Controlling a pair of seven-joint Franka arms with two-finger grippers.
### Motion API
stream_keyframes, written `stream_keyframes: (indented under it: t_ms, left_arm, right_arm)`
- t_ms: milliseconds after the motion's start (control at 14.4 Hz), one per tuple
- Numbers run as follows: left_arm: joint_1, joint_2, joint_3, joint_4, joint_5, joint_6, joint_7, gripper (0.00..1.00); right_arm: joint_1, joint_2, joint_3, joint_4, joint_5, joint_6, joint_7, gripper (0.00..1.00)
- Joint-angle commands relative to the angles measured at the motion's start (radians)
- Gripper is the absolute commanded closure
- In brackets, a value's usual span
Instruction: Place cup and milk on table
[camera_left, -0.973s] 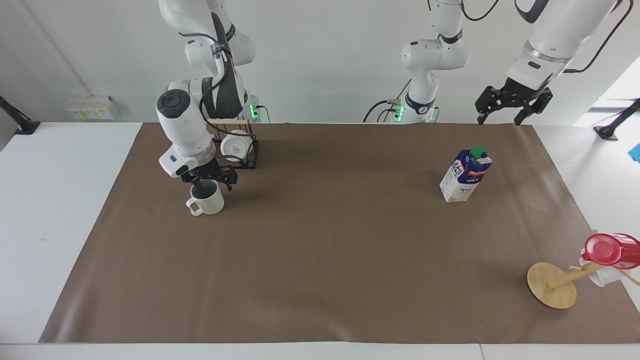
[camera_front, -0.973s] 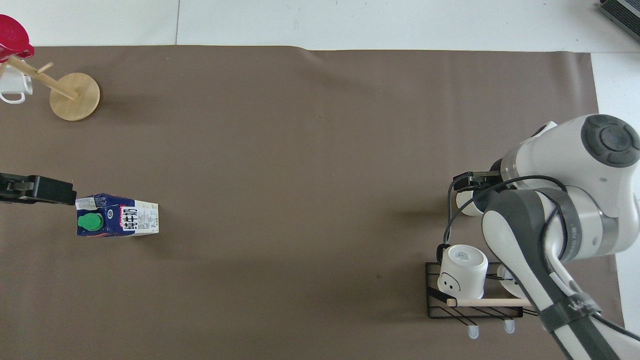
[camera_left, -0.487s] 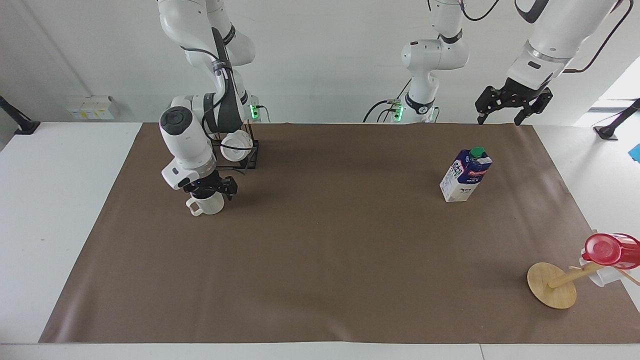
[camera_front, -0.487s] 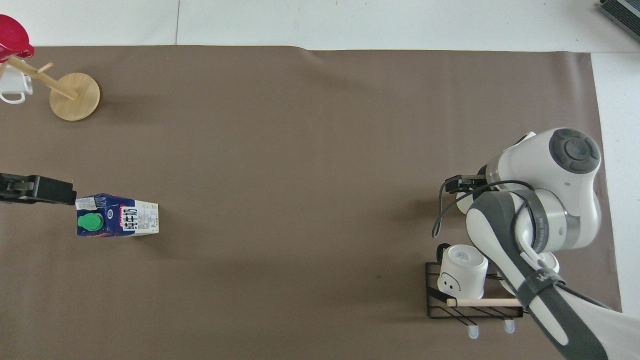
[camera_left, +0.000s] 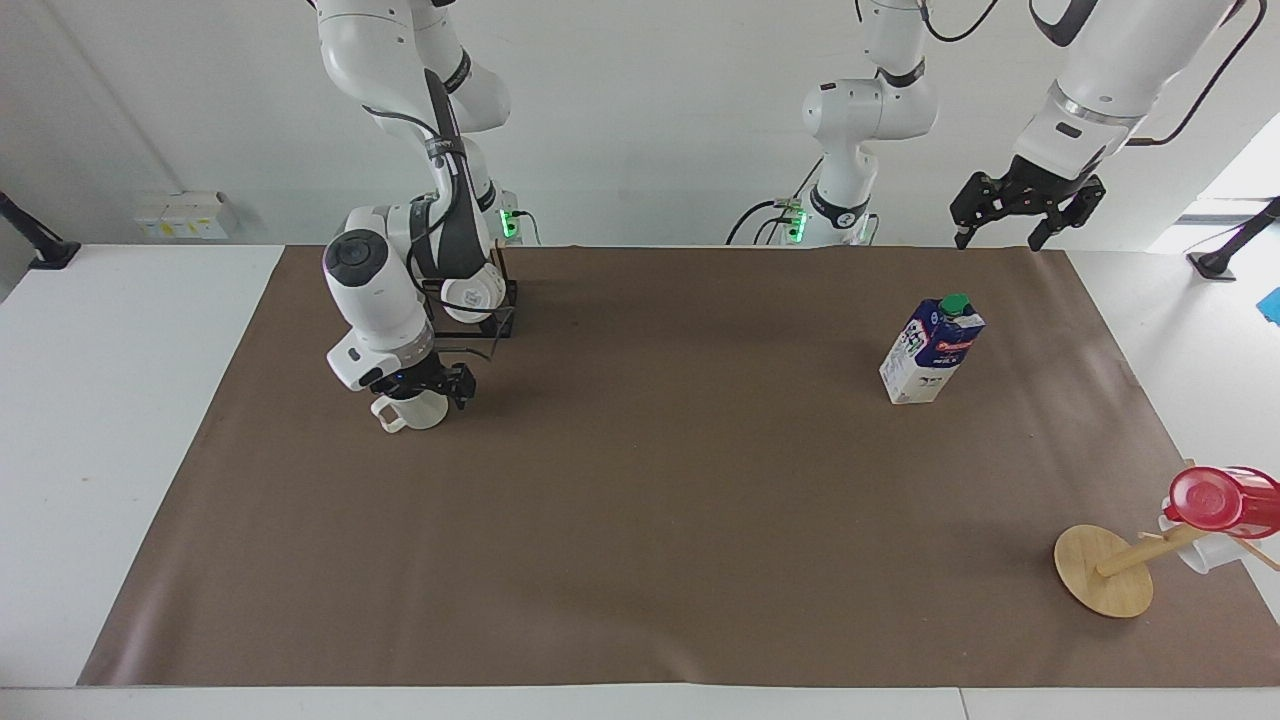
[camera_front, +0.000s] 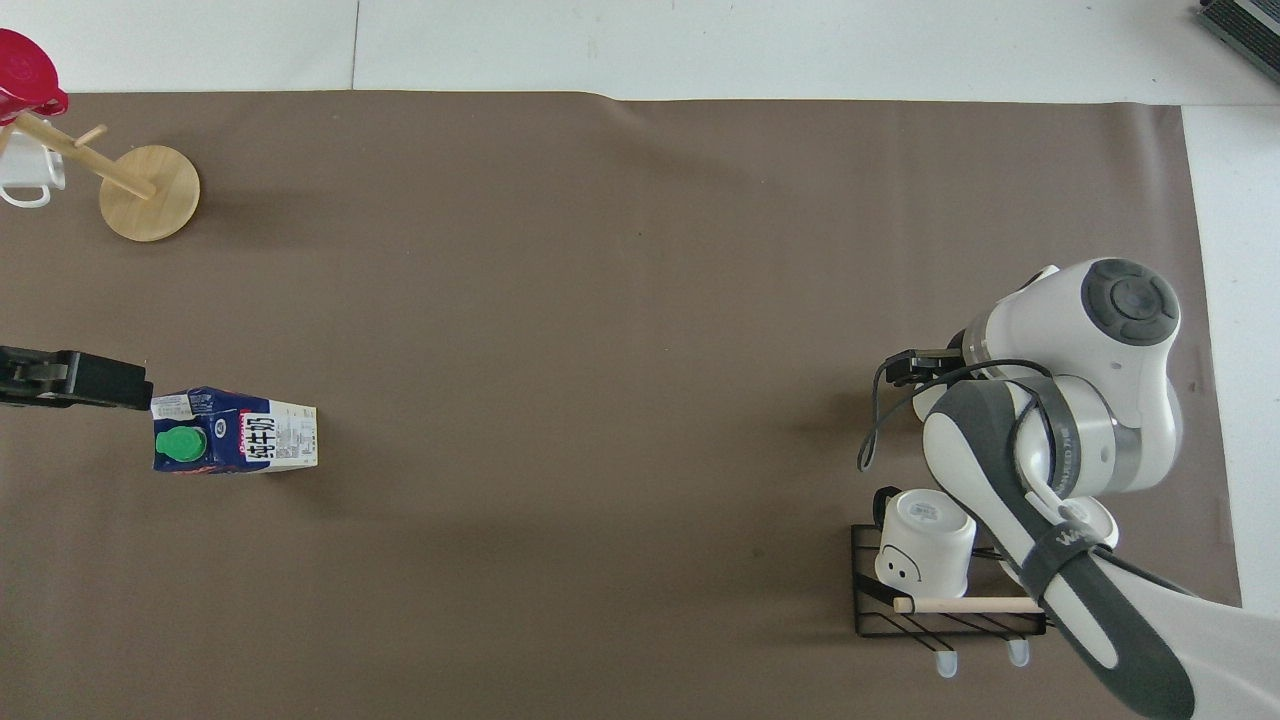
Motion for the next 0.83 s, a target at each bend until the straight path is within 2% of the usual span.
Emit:
stream_keyframes:
  t_ms: [0,70,139,765]
  left_arm:
    - [-0.004,-0.006,0.007,0.012,-0.009,-0.019,0.013,0.0]
    - [-0.006,-0.006,0.007,0.01,-0.009,-0.019,0.013,0.0]
    - [-0.006,-0.006,0.007,0.01,-0.009,-0.019,0.011,0.0]
    - [-0.004,-0.006,0.007,0.01,-0.009,-0.021,0.014,0.0]
  right_arm:
    - [-0.011,-0.002,0.008,-0.004,0.002,0.018,-0.01,0.65]
    - [-0.011,-0.002,0.008,-0.004,0.004,0.016,-0.005,0.96]
    - [-0.011,-0.002,0.008,-0.003,0.004,0.015,0.007,1.0]
    - [-0.005,-0.019,0.008,0.036,0.036,0.001,0.028,1.0]
